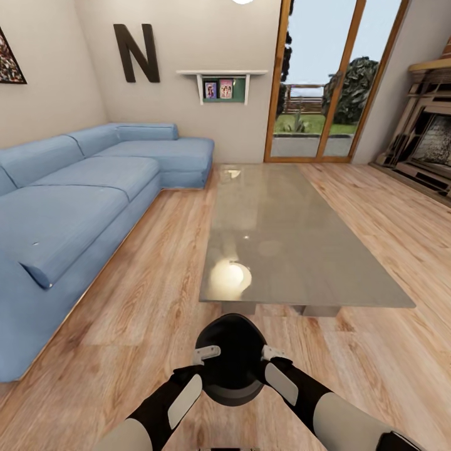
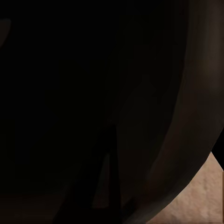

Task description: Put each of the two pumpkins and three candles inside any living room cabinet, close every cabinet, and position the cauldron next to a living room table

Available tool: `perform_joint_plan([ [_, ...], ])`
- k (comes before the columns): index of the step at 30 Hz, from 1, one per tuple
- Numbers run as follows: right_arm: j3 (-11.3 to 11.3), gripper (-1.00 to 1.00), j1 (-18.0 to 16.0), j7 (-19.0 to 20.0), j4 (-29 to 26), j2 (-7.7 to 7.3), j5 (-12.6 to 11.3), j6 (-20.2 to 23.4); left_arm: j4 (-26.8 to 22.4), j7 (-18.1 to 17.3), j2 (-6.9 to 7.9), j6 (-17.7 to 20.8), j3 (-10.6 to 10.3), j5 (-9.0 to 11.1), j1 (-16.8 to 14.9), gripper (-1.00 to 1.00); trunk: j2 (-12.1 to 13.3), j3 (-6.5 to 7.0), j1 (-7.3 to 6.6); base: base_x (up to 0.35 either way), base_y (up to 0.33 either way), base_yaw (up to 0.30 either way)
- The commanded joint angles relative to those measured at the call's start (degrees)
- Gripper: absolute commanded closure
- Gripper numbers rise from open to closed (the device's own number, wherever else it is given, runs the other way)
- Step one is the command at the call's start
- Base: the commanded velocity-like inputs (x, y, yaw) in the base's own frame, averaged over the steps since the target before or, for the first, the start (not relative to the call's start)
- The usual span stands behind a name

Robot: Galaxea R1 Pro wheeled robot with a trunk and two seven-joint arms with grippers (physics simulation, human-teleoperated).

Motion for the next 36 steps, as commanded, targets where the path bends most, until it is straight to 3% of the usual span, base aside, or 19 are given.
perform_joint_plan([
  [1,0.9,1.0,0.0,-0.9,-0.1,-0.4,-1.9,0.0,-0.9,0.5,0.97,-0.1,-0.3,0.2,-0.1,1.0,0.0,-0.05,-0.02,0.0,0.0,0.0],
  [36,0.9,1.0,0.0,-0.9,-0.1,-0.41,-1.9,0.0,-3.1,0.5,1.06,0.0,0.1,0.2,-0.1,1.0,0.0,-0.05,-0.02,0.027,0.0,0.0],
])
